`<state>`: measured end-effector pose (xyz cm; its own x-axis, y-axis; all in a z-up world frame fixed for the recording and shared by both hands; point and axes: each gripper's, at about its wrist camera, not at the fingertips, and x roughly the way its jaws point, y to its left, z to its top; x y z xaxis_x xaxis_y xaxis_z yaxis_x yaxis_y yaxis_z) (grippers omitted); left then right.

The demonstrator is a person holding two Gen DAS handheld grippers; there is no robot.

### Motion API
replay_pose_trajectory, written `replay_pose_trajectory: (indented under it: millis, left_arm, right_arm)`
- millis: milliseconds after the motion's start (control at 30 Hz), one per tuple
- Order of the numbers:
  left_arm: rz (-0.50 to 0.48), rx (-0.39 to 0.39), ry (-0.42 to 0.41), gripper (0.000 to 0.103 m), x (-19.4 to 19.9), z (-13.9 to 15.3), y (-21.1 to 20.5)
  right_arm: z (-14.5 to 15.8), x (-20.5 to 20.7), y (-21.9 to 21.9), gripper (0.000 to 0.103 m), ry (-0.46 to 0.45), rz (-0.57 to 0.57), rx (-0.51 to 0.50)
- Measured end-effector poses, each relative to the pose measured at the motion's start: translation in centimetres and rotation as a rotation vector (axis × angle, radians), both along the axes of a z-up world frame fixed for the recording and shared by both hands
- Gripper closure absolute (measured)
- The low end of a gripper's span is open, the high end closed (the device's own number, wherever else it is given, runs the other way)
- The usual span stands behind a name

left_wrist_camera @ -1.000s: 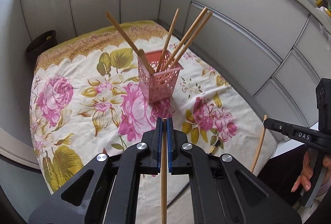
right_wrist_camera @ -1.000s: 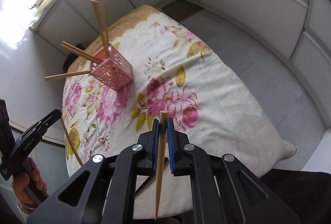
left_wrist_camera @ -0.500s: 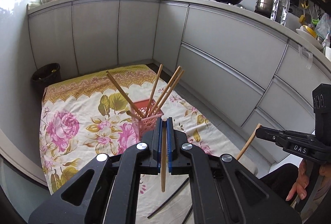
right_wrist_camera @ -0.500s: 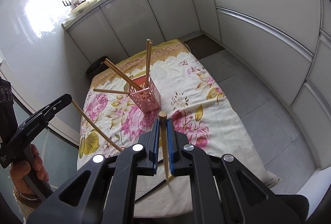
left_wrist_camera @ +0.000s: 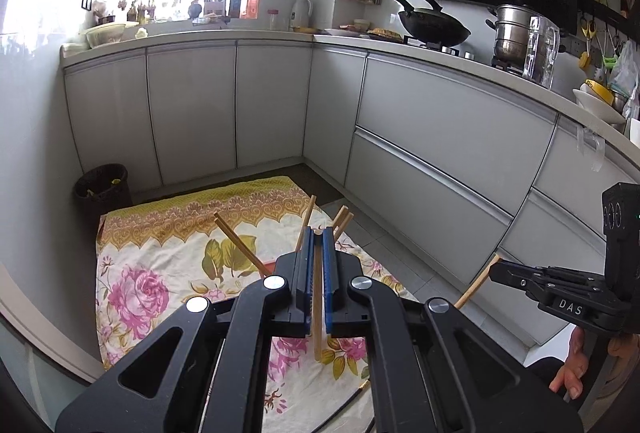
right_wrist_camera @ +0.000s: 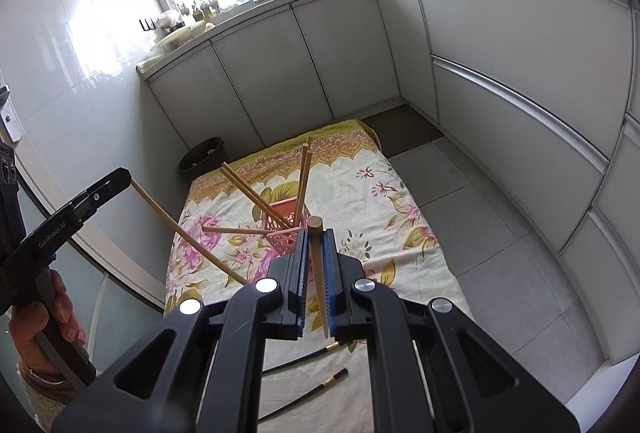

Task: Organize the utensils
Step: 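Lift both held chopsticks and carry them above the pink basket, then lower both chopsticks into the pink basket and open both tools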

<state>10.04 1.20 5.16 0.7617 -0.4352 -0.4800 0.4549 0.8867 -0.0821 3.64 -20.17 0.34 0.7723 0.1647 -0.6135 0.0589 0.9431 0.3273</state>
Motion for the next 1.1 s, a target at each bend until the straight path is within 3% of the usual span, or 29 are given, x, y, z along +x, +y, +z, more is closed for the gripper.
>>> replay_pose_trajectory:
  millis: [267, 567, 700, 933, 1100]
  left_arm:
    - [0.038, 0.006, -0.062, 0.1, 2.5, 3.3, -1.1]
    - [0.065, 0.014, -0.112, 0.1, 5.9, 5.1, -1.6]
    - [0.078, 0.012, -0.095, 0.1, 8.1, 4.0, -1.6]
    - [0.029, 0.003, 0.016, 0.098, 11.7, -1.7, -1.8]
    - [0.056, -0.082, -0.024, 0.089, 10.6, -0.8, 0.9]
  right_arm:
    - [2.1, 1.5, -1.2, 0.095, -0.033, 0.002, 0.045]
    - [7.8, 5.7, 0.0, 0.095, -0.176, 0.026, 0.05]
    - [8.7, 7.9, 0.7, 0.095, -0.207, 0.039, 0.05]
    - [7.7, 12.6, 2.9, 0.095, -0.217, 0.065, 0.025]
    - [5.7, 15.1, 4.6, 0.096, -0.229, 0.084, -0.017]
